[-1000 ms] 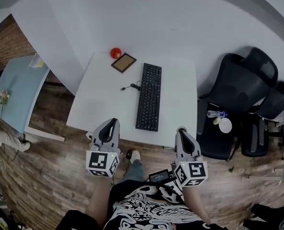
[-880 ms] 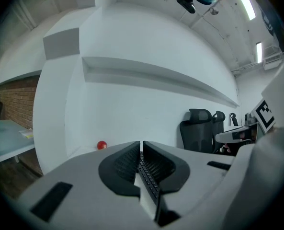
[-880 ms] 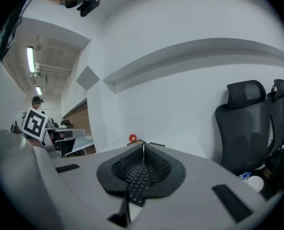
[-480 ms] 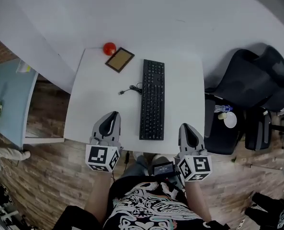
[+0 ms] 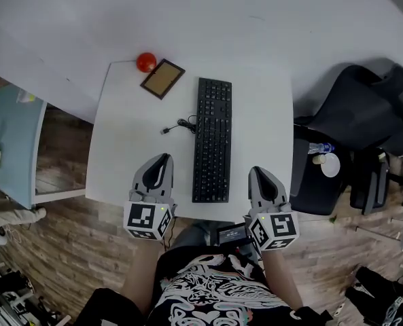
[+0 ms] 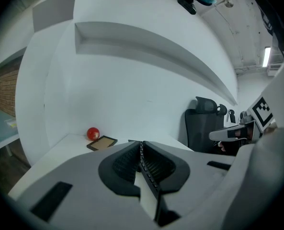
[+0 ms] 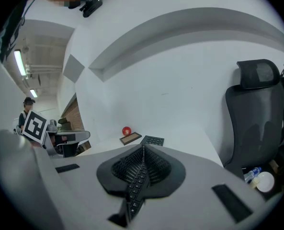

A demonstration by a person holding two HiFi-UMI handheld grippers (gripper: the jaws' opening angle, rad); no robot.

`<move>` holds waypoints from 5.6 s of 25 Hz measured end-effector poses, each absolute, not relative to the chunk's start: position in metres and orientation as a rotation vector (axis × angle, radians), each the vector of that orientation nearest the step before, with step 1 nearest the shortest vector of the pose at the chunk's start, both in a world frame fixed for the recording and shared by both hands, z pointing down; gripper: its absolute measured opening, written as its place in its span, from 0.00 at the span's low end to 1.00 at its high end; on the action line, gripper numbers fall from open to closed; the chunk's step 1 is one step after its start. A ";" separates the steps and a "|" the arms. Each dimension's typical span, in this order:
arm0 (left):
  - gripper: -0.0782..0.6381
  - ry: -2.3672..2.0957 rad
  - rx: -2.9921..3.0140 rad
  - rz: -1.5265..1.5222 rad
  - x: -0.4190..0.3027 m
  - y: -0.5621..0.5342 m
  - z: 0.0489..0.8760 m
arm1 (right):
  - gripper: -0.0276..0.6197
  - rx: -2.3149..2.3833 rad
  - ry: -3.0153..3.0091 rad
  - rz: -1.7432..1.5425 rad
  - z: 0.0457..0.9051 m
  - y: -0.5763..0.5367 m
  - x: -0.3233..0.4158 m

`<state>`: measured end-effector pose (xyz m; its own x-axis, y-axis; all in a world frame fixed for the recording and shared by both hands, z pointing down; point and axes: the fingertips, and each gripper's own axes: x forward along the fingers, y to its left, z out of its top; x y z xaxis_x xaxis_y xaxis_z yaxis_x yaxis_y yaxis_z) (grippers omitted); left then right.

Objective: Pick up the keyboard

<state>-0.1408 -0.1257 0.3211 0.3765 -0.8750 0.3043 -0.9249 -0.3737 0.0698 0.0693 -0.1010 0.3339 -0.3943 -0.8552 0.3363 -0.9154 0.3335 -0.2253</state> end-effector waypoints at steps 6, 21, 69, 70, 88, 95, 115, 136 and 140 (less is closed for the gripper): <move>0.15 -1.567 2.378 0.379 -0.128 -0.138 0.348 | 0.09 1.587 -2.407 0.649 0.363 -0.113 0.076; 0.15 -1.461 2.294 0.515 -0.115 -0.149 0.420 | 0.09 1.463 -2.348 0.828 0.432 -0.129 0.067; 0.43 -0.821 1.937 0.489 -0.056 -0.150 0.515 | 0.32 1.014 -2.230 1.442 0.513 -0.147 0.021; 0.42 -0.796 1.905 0.469 -0.057 -0.151 0.515 | 0.32 1.010 -2.229 1.451 0.513 -0.147 0.021; 0.27 -0.518 1.588 -0.077 -0.062 -0.157 0.500 | 0.32 1.008 -2.210 1.538 0.517 -0.147 0.018; 0.26 -0.457 1.639 -0.089 -0.060 -0.156 0.499 | 0.32 1.022 -2.200 1.587 0.518 -0.148 0.018; 0.26 -0.354 1.630 -0.227 -0.064 -0.159 0.486 | 0.32 1.086 -2.278 1.952 0.511 -0.171 0.040; 0.27 -0.211 1.637 -0.381 -0.064 -0.160 0.491 | 0.21 0.987 -2.525 2.244 0.506 -0.178 0.024; 0.27 -0.191 1.643 -0.383 -0.064 -0.158 0.499 | 0.20 1.026 -2.550 2.212 0.511 -0.177 0.025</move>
<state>-0.0644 -0.1583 0.4992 0.9283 -0.3468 -0.1342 0.1009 -0.1126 0.9885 0.0248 -0.1768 0.5113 -0.7634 -0.6411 0.0787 -0.1685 0.0801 -0.9824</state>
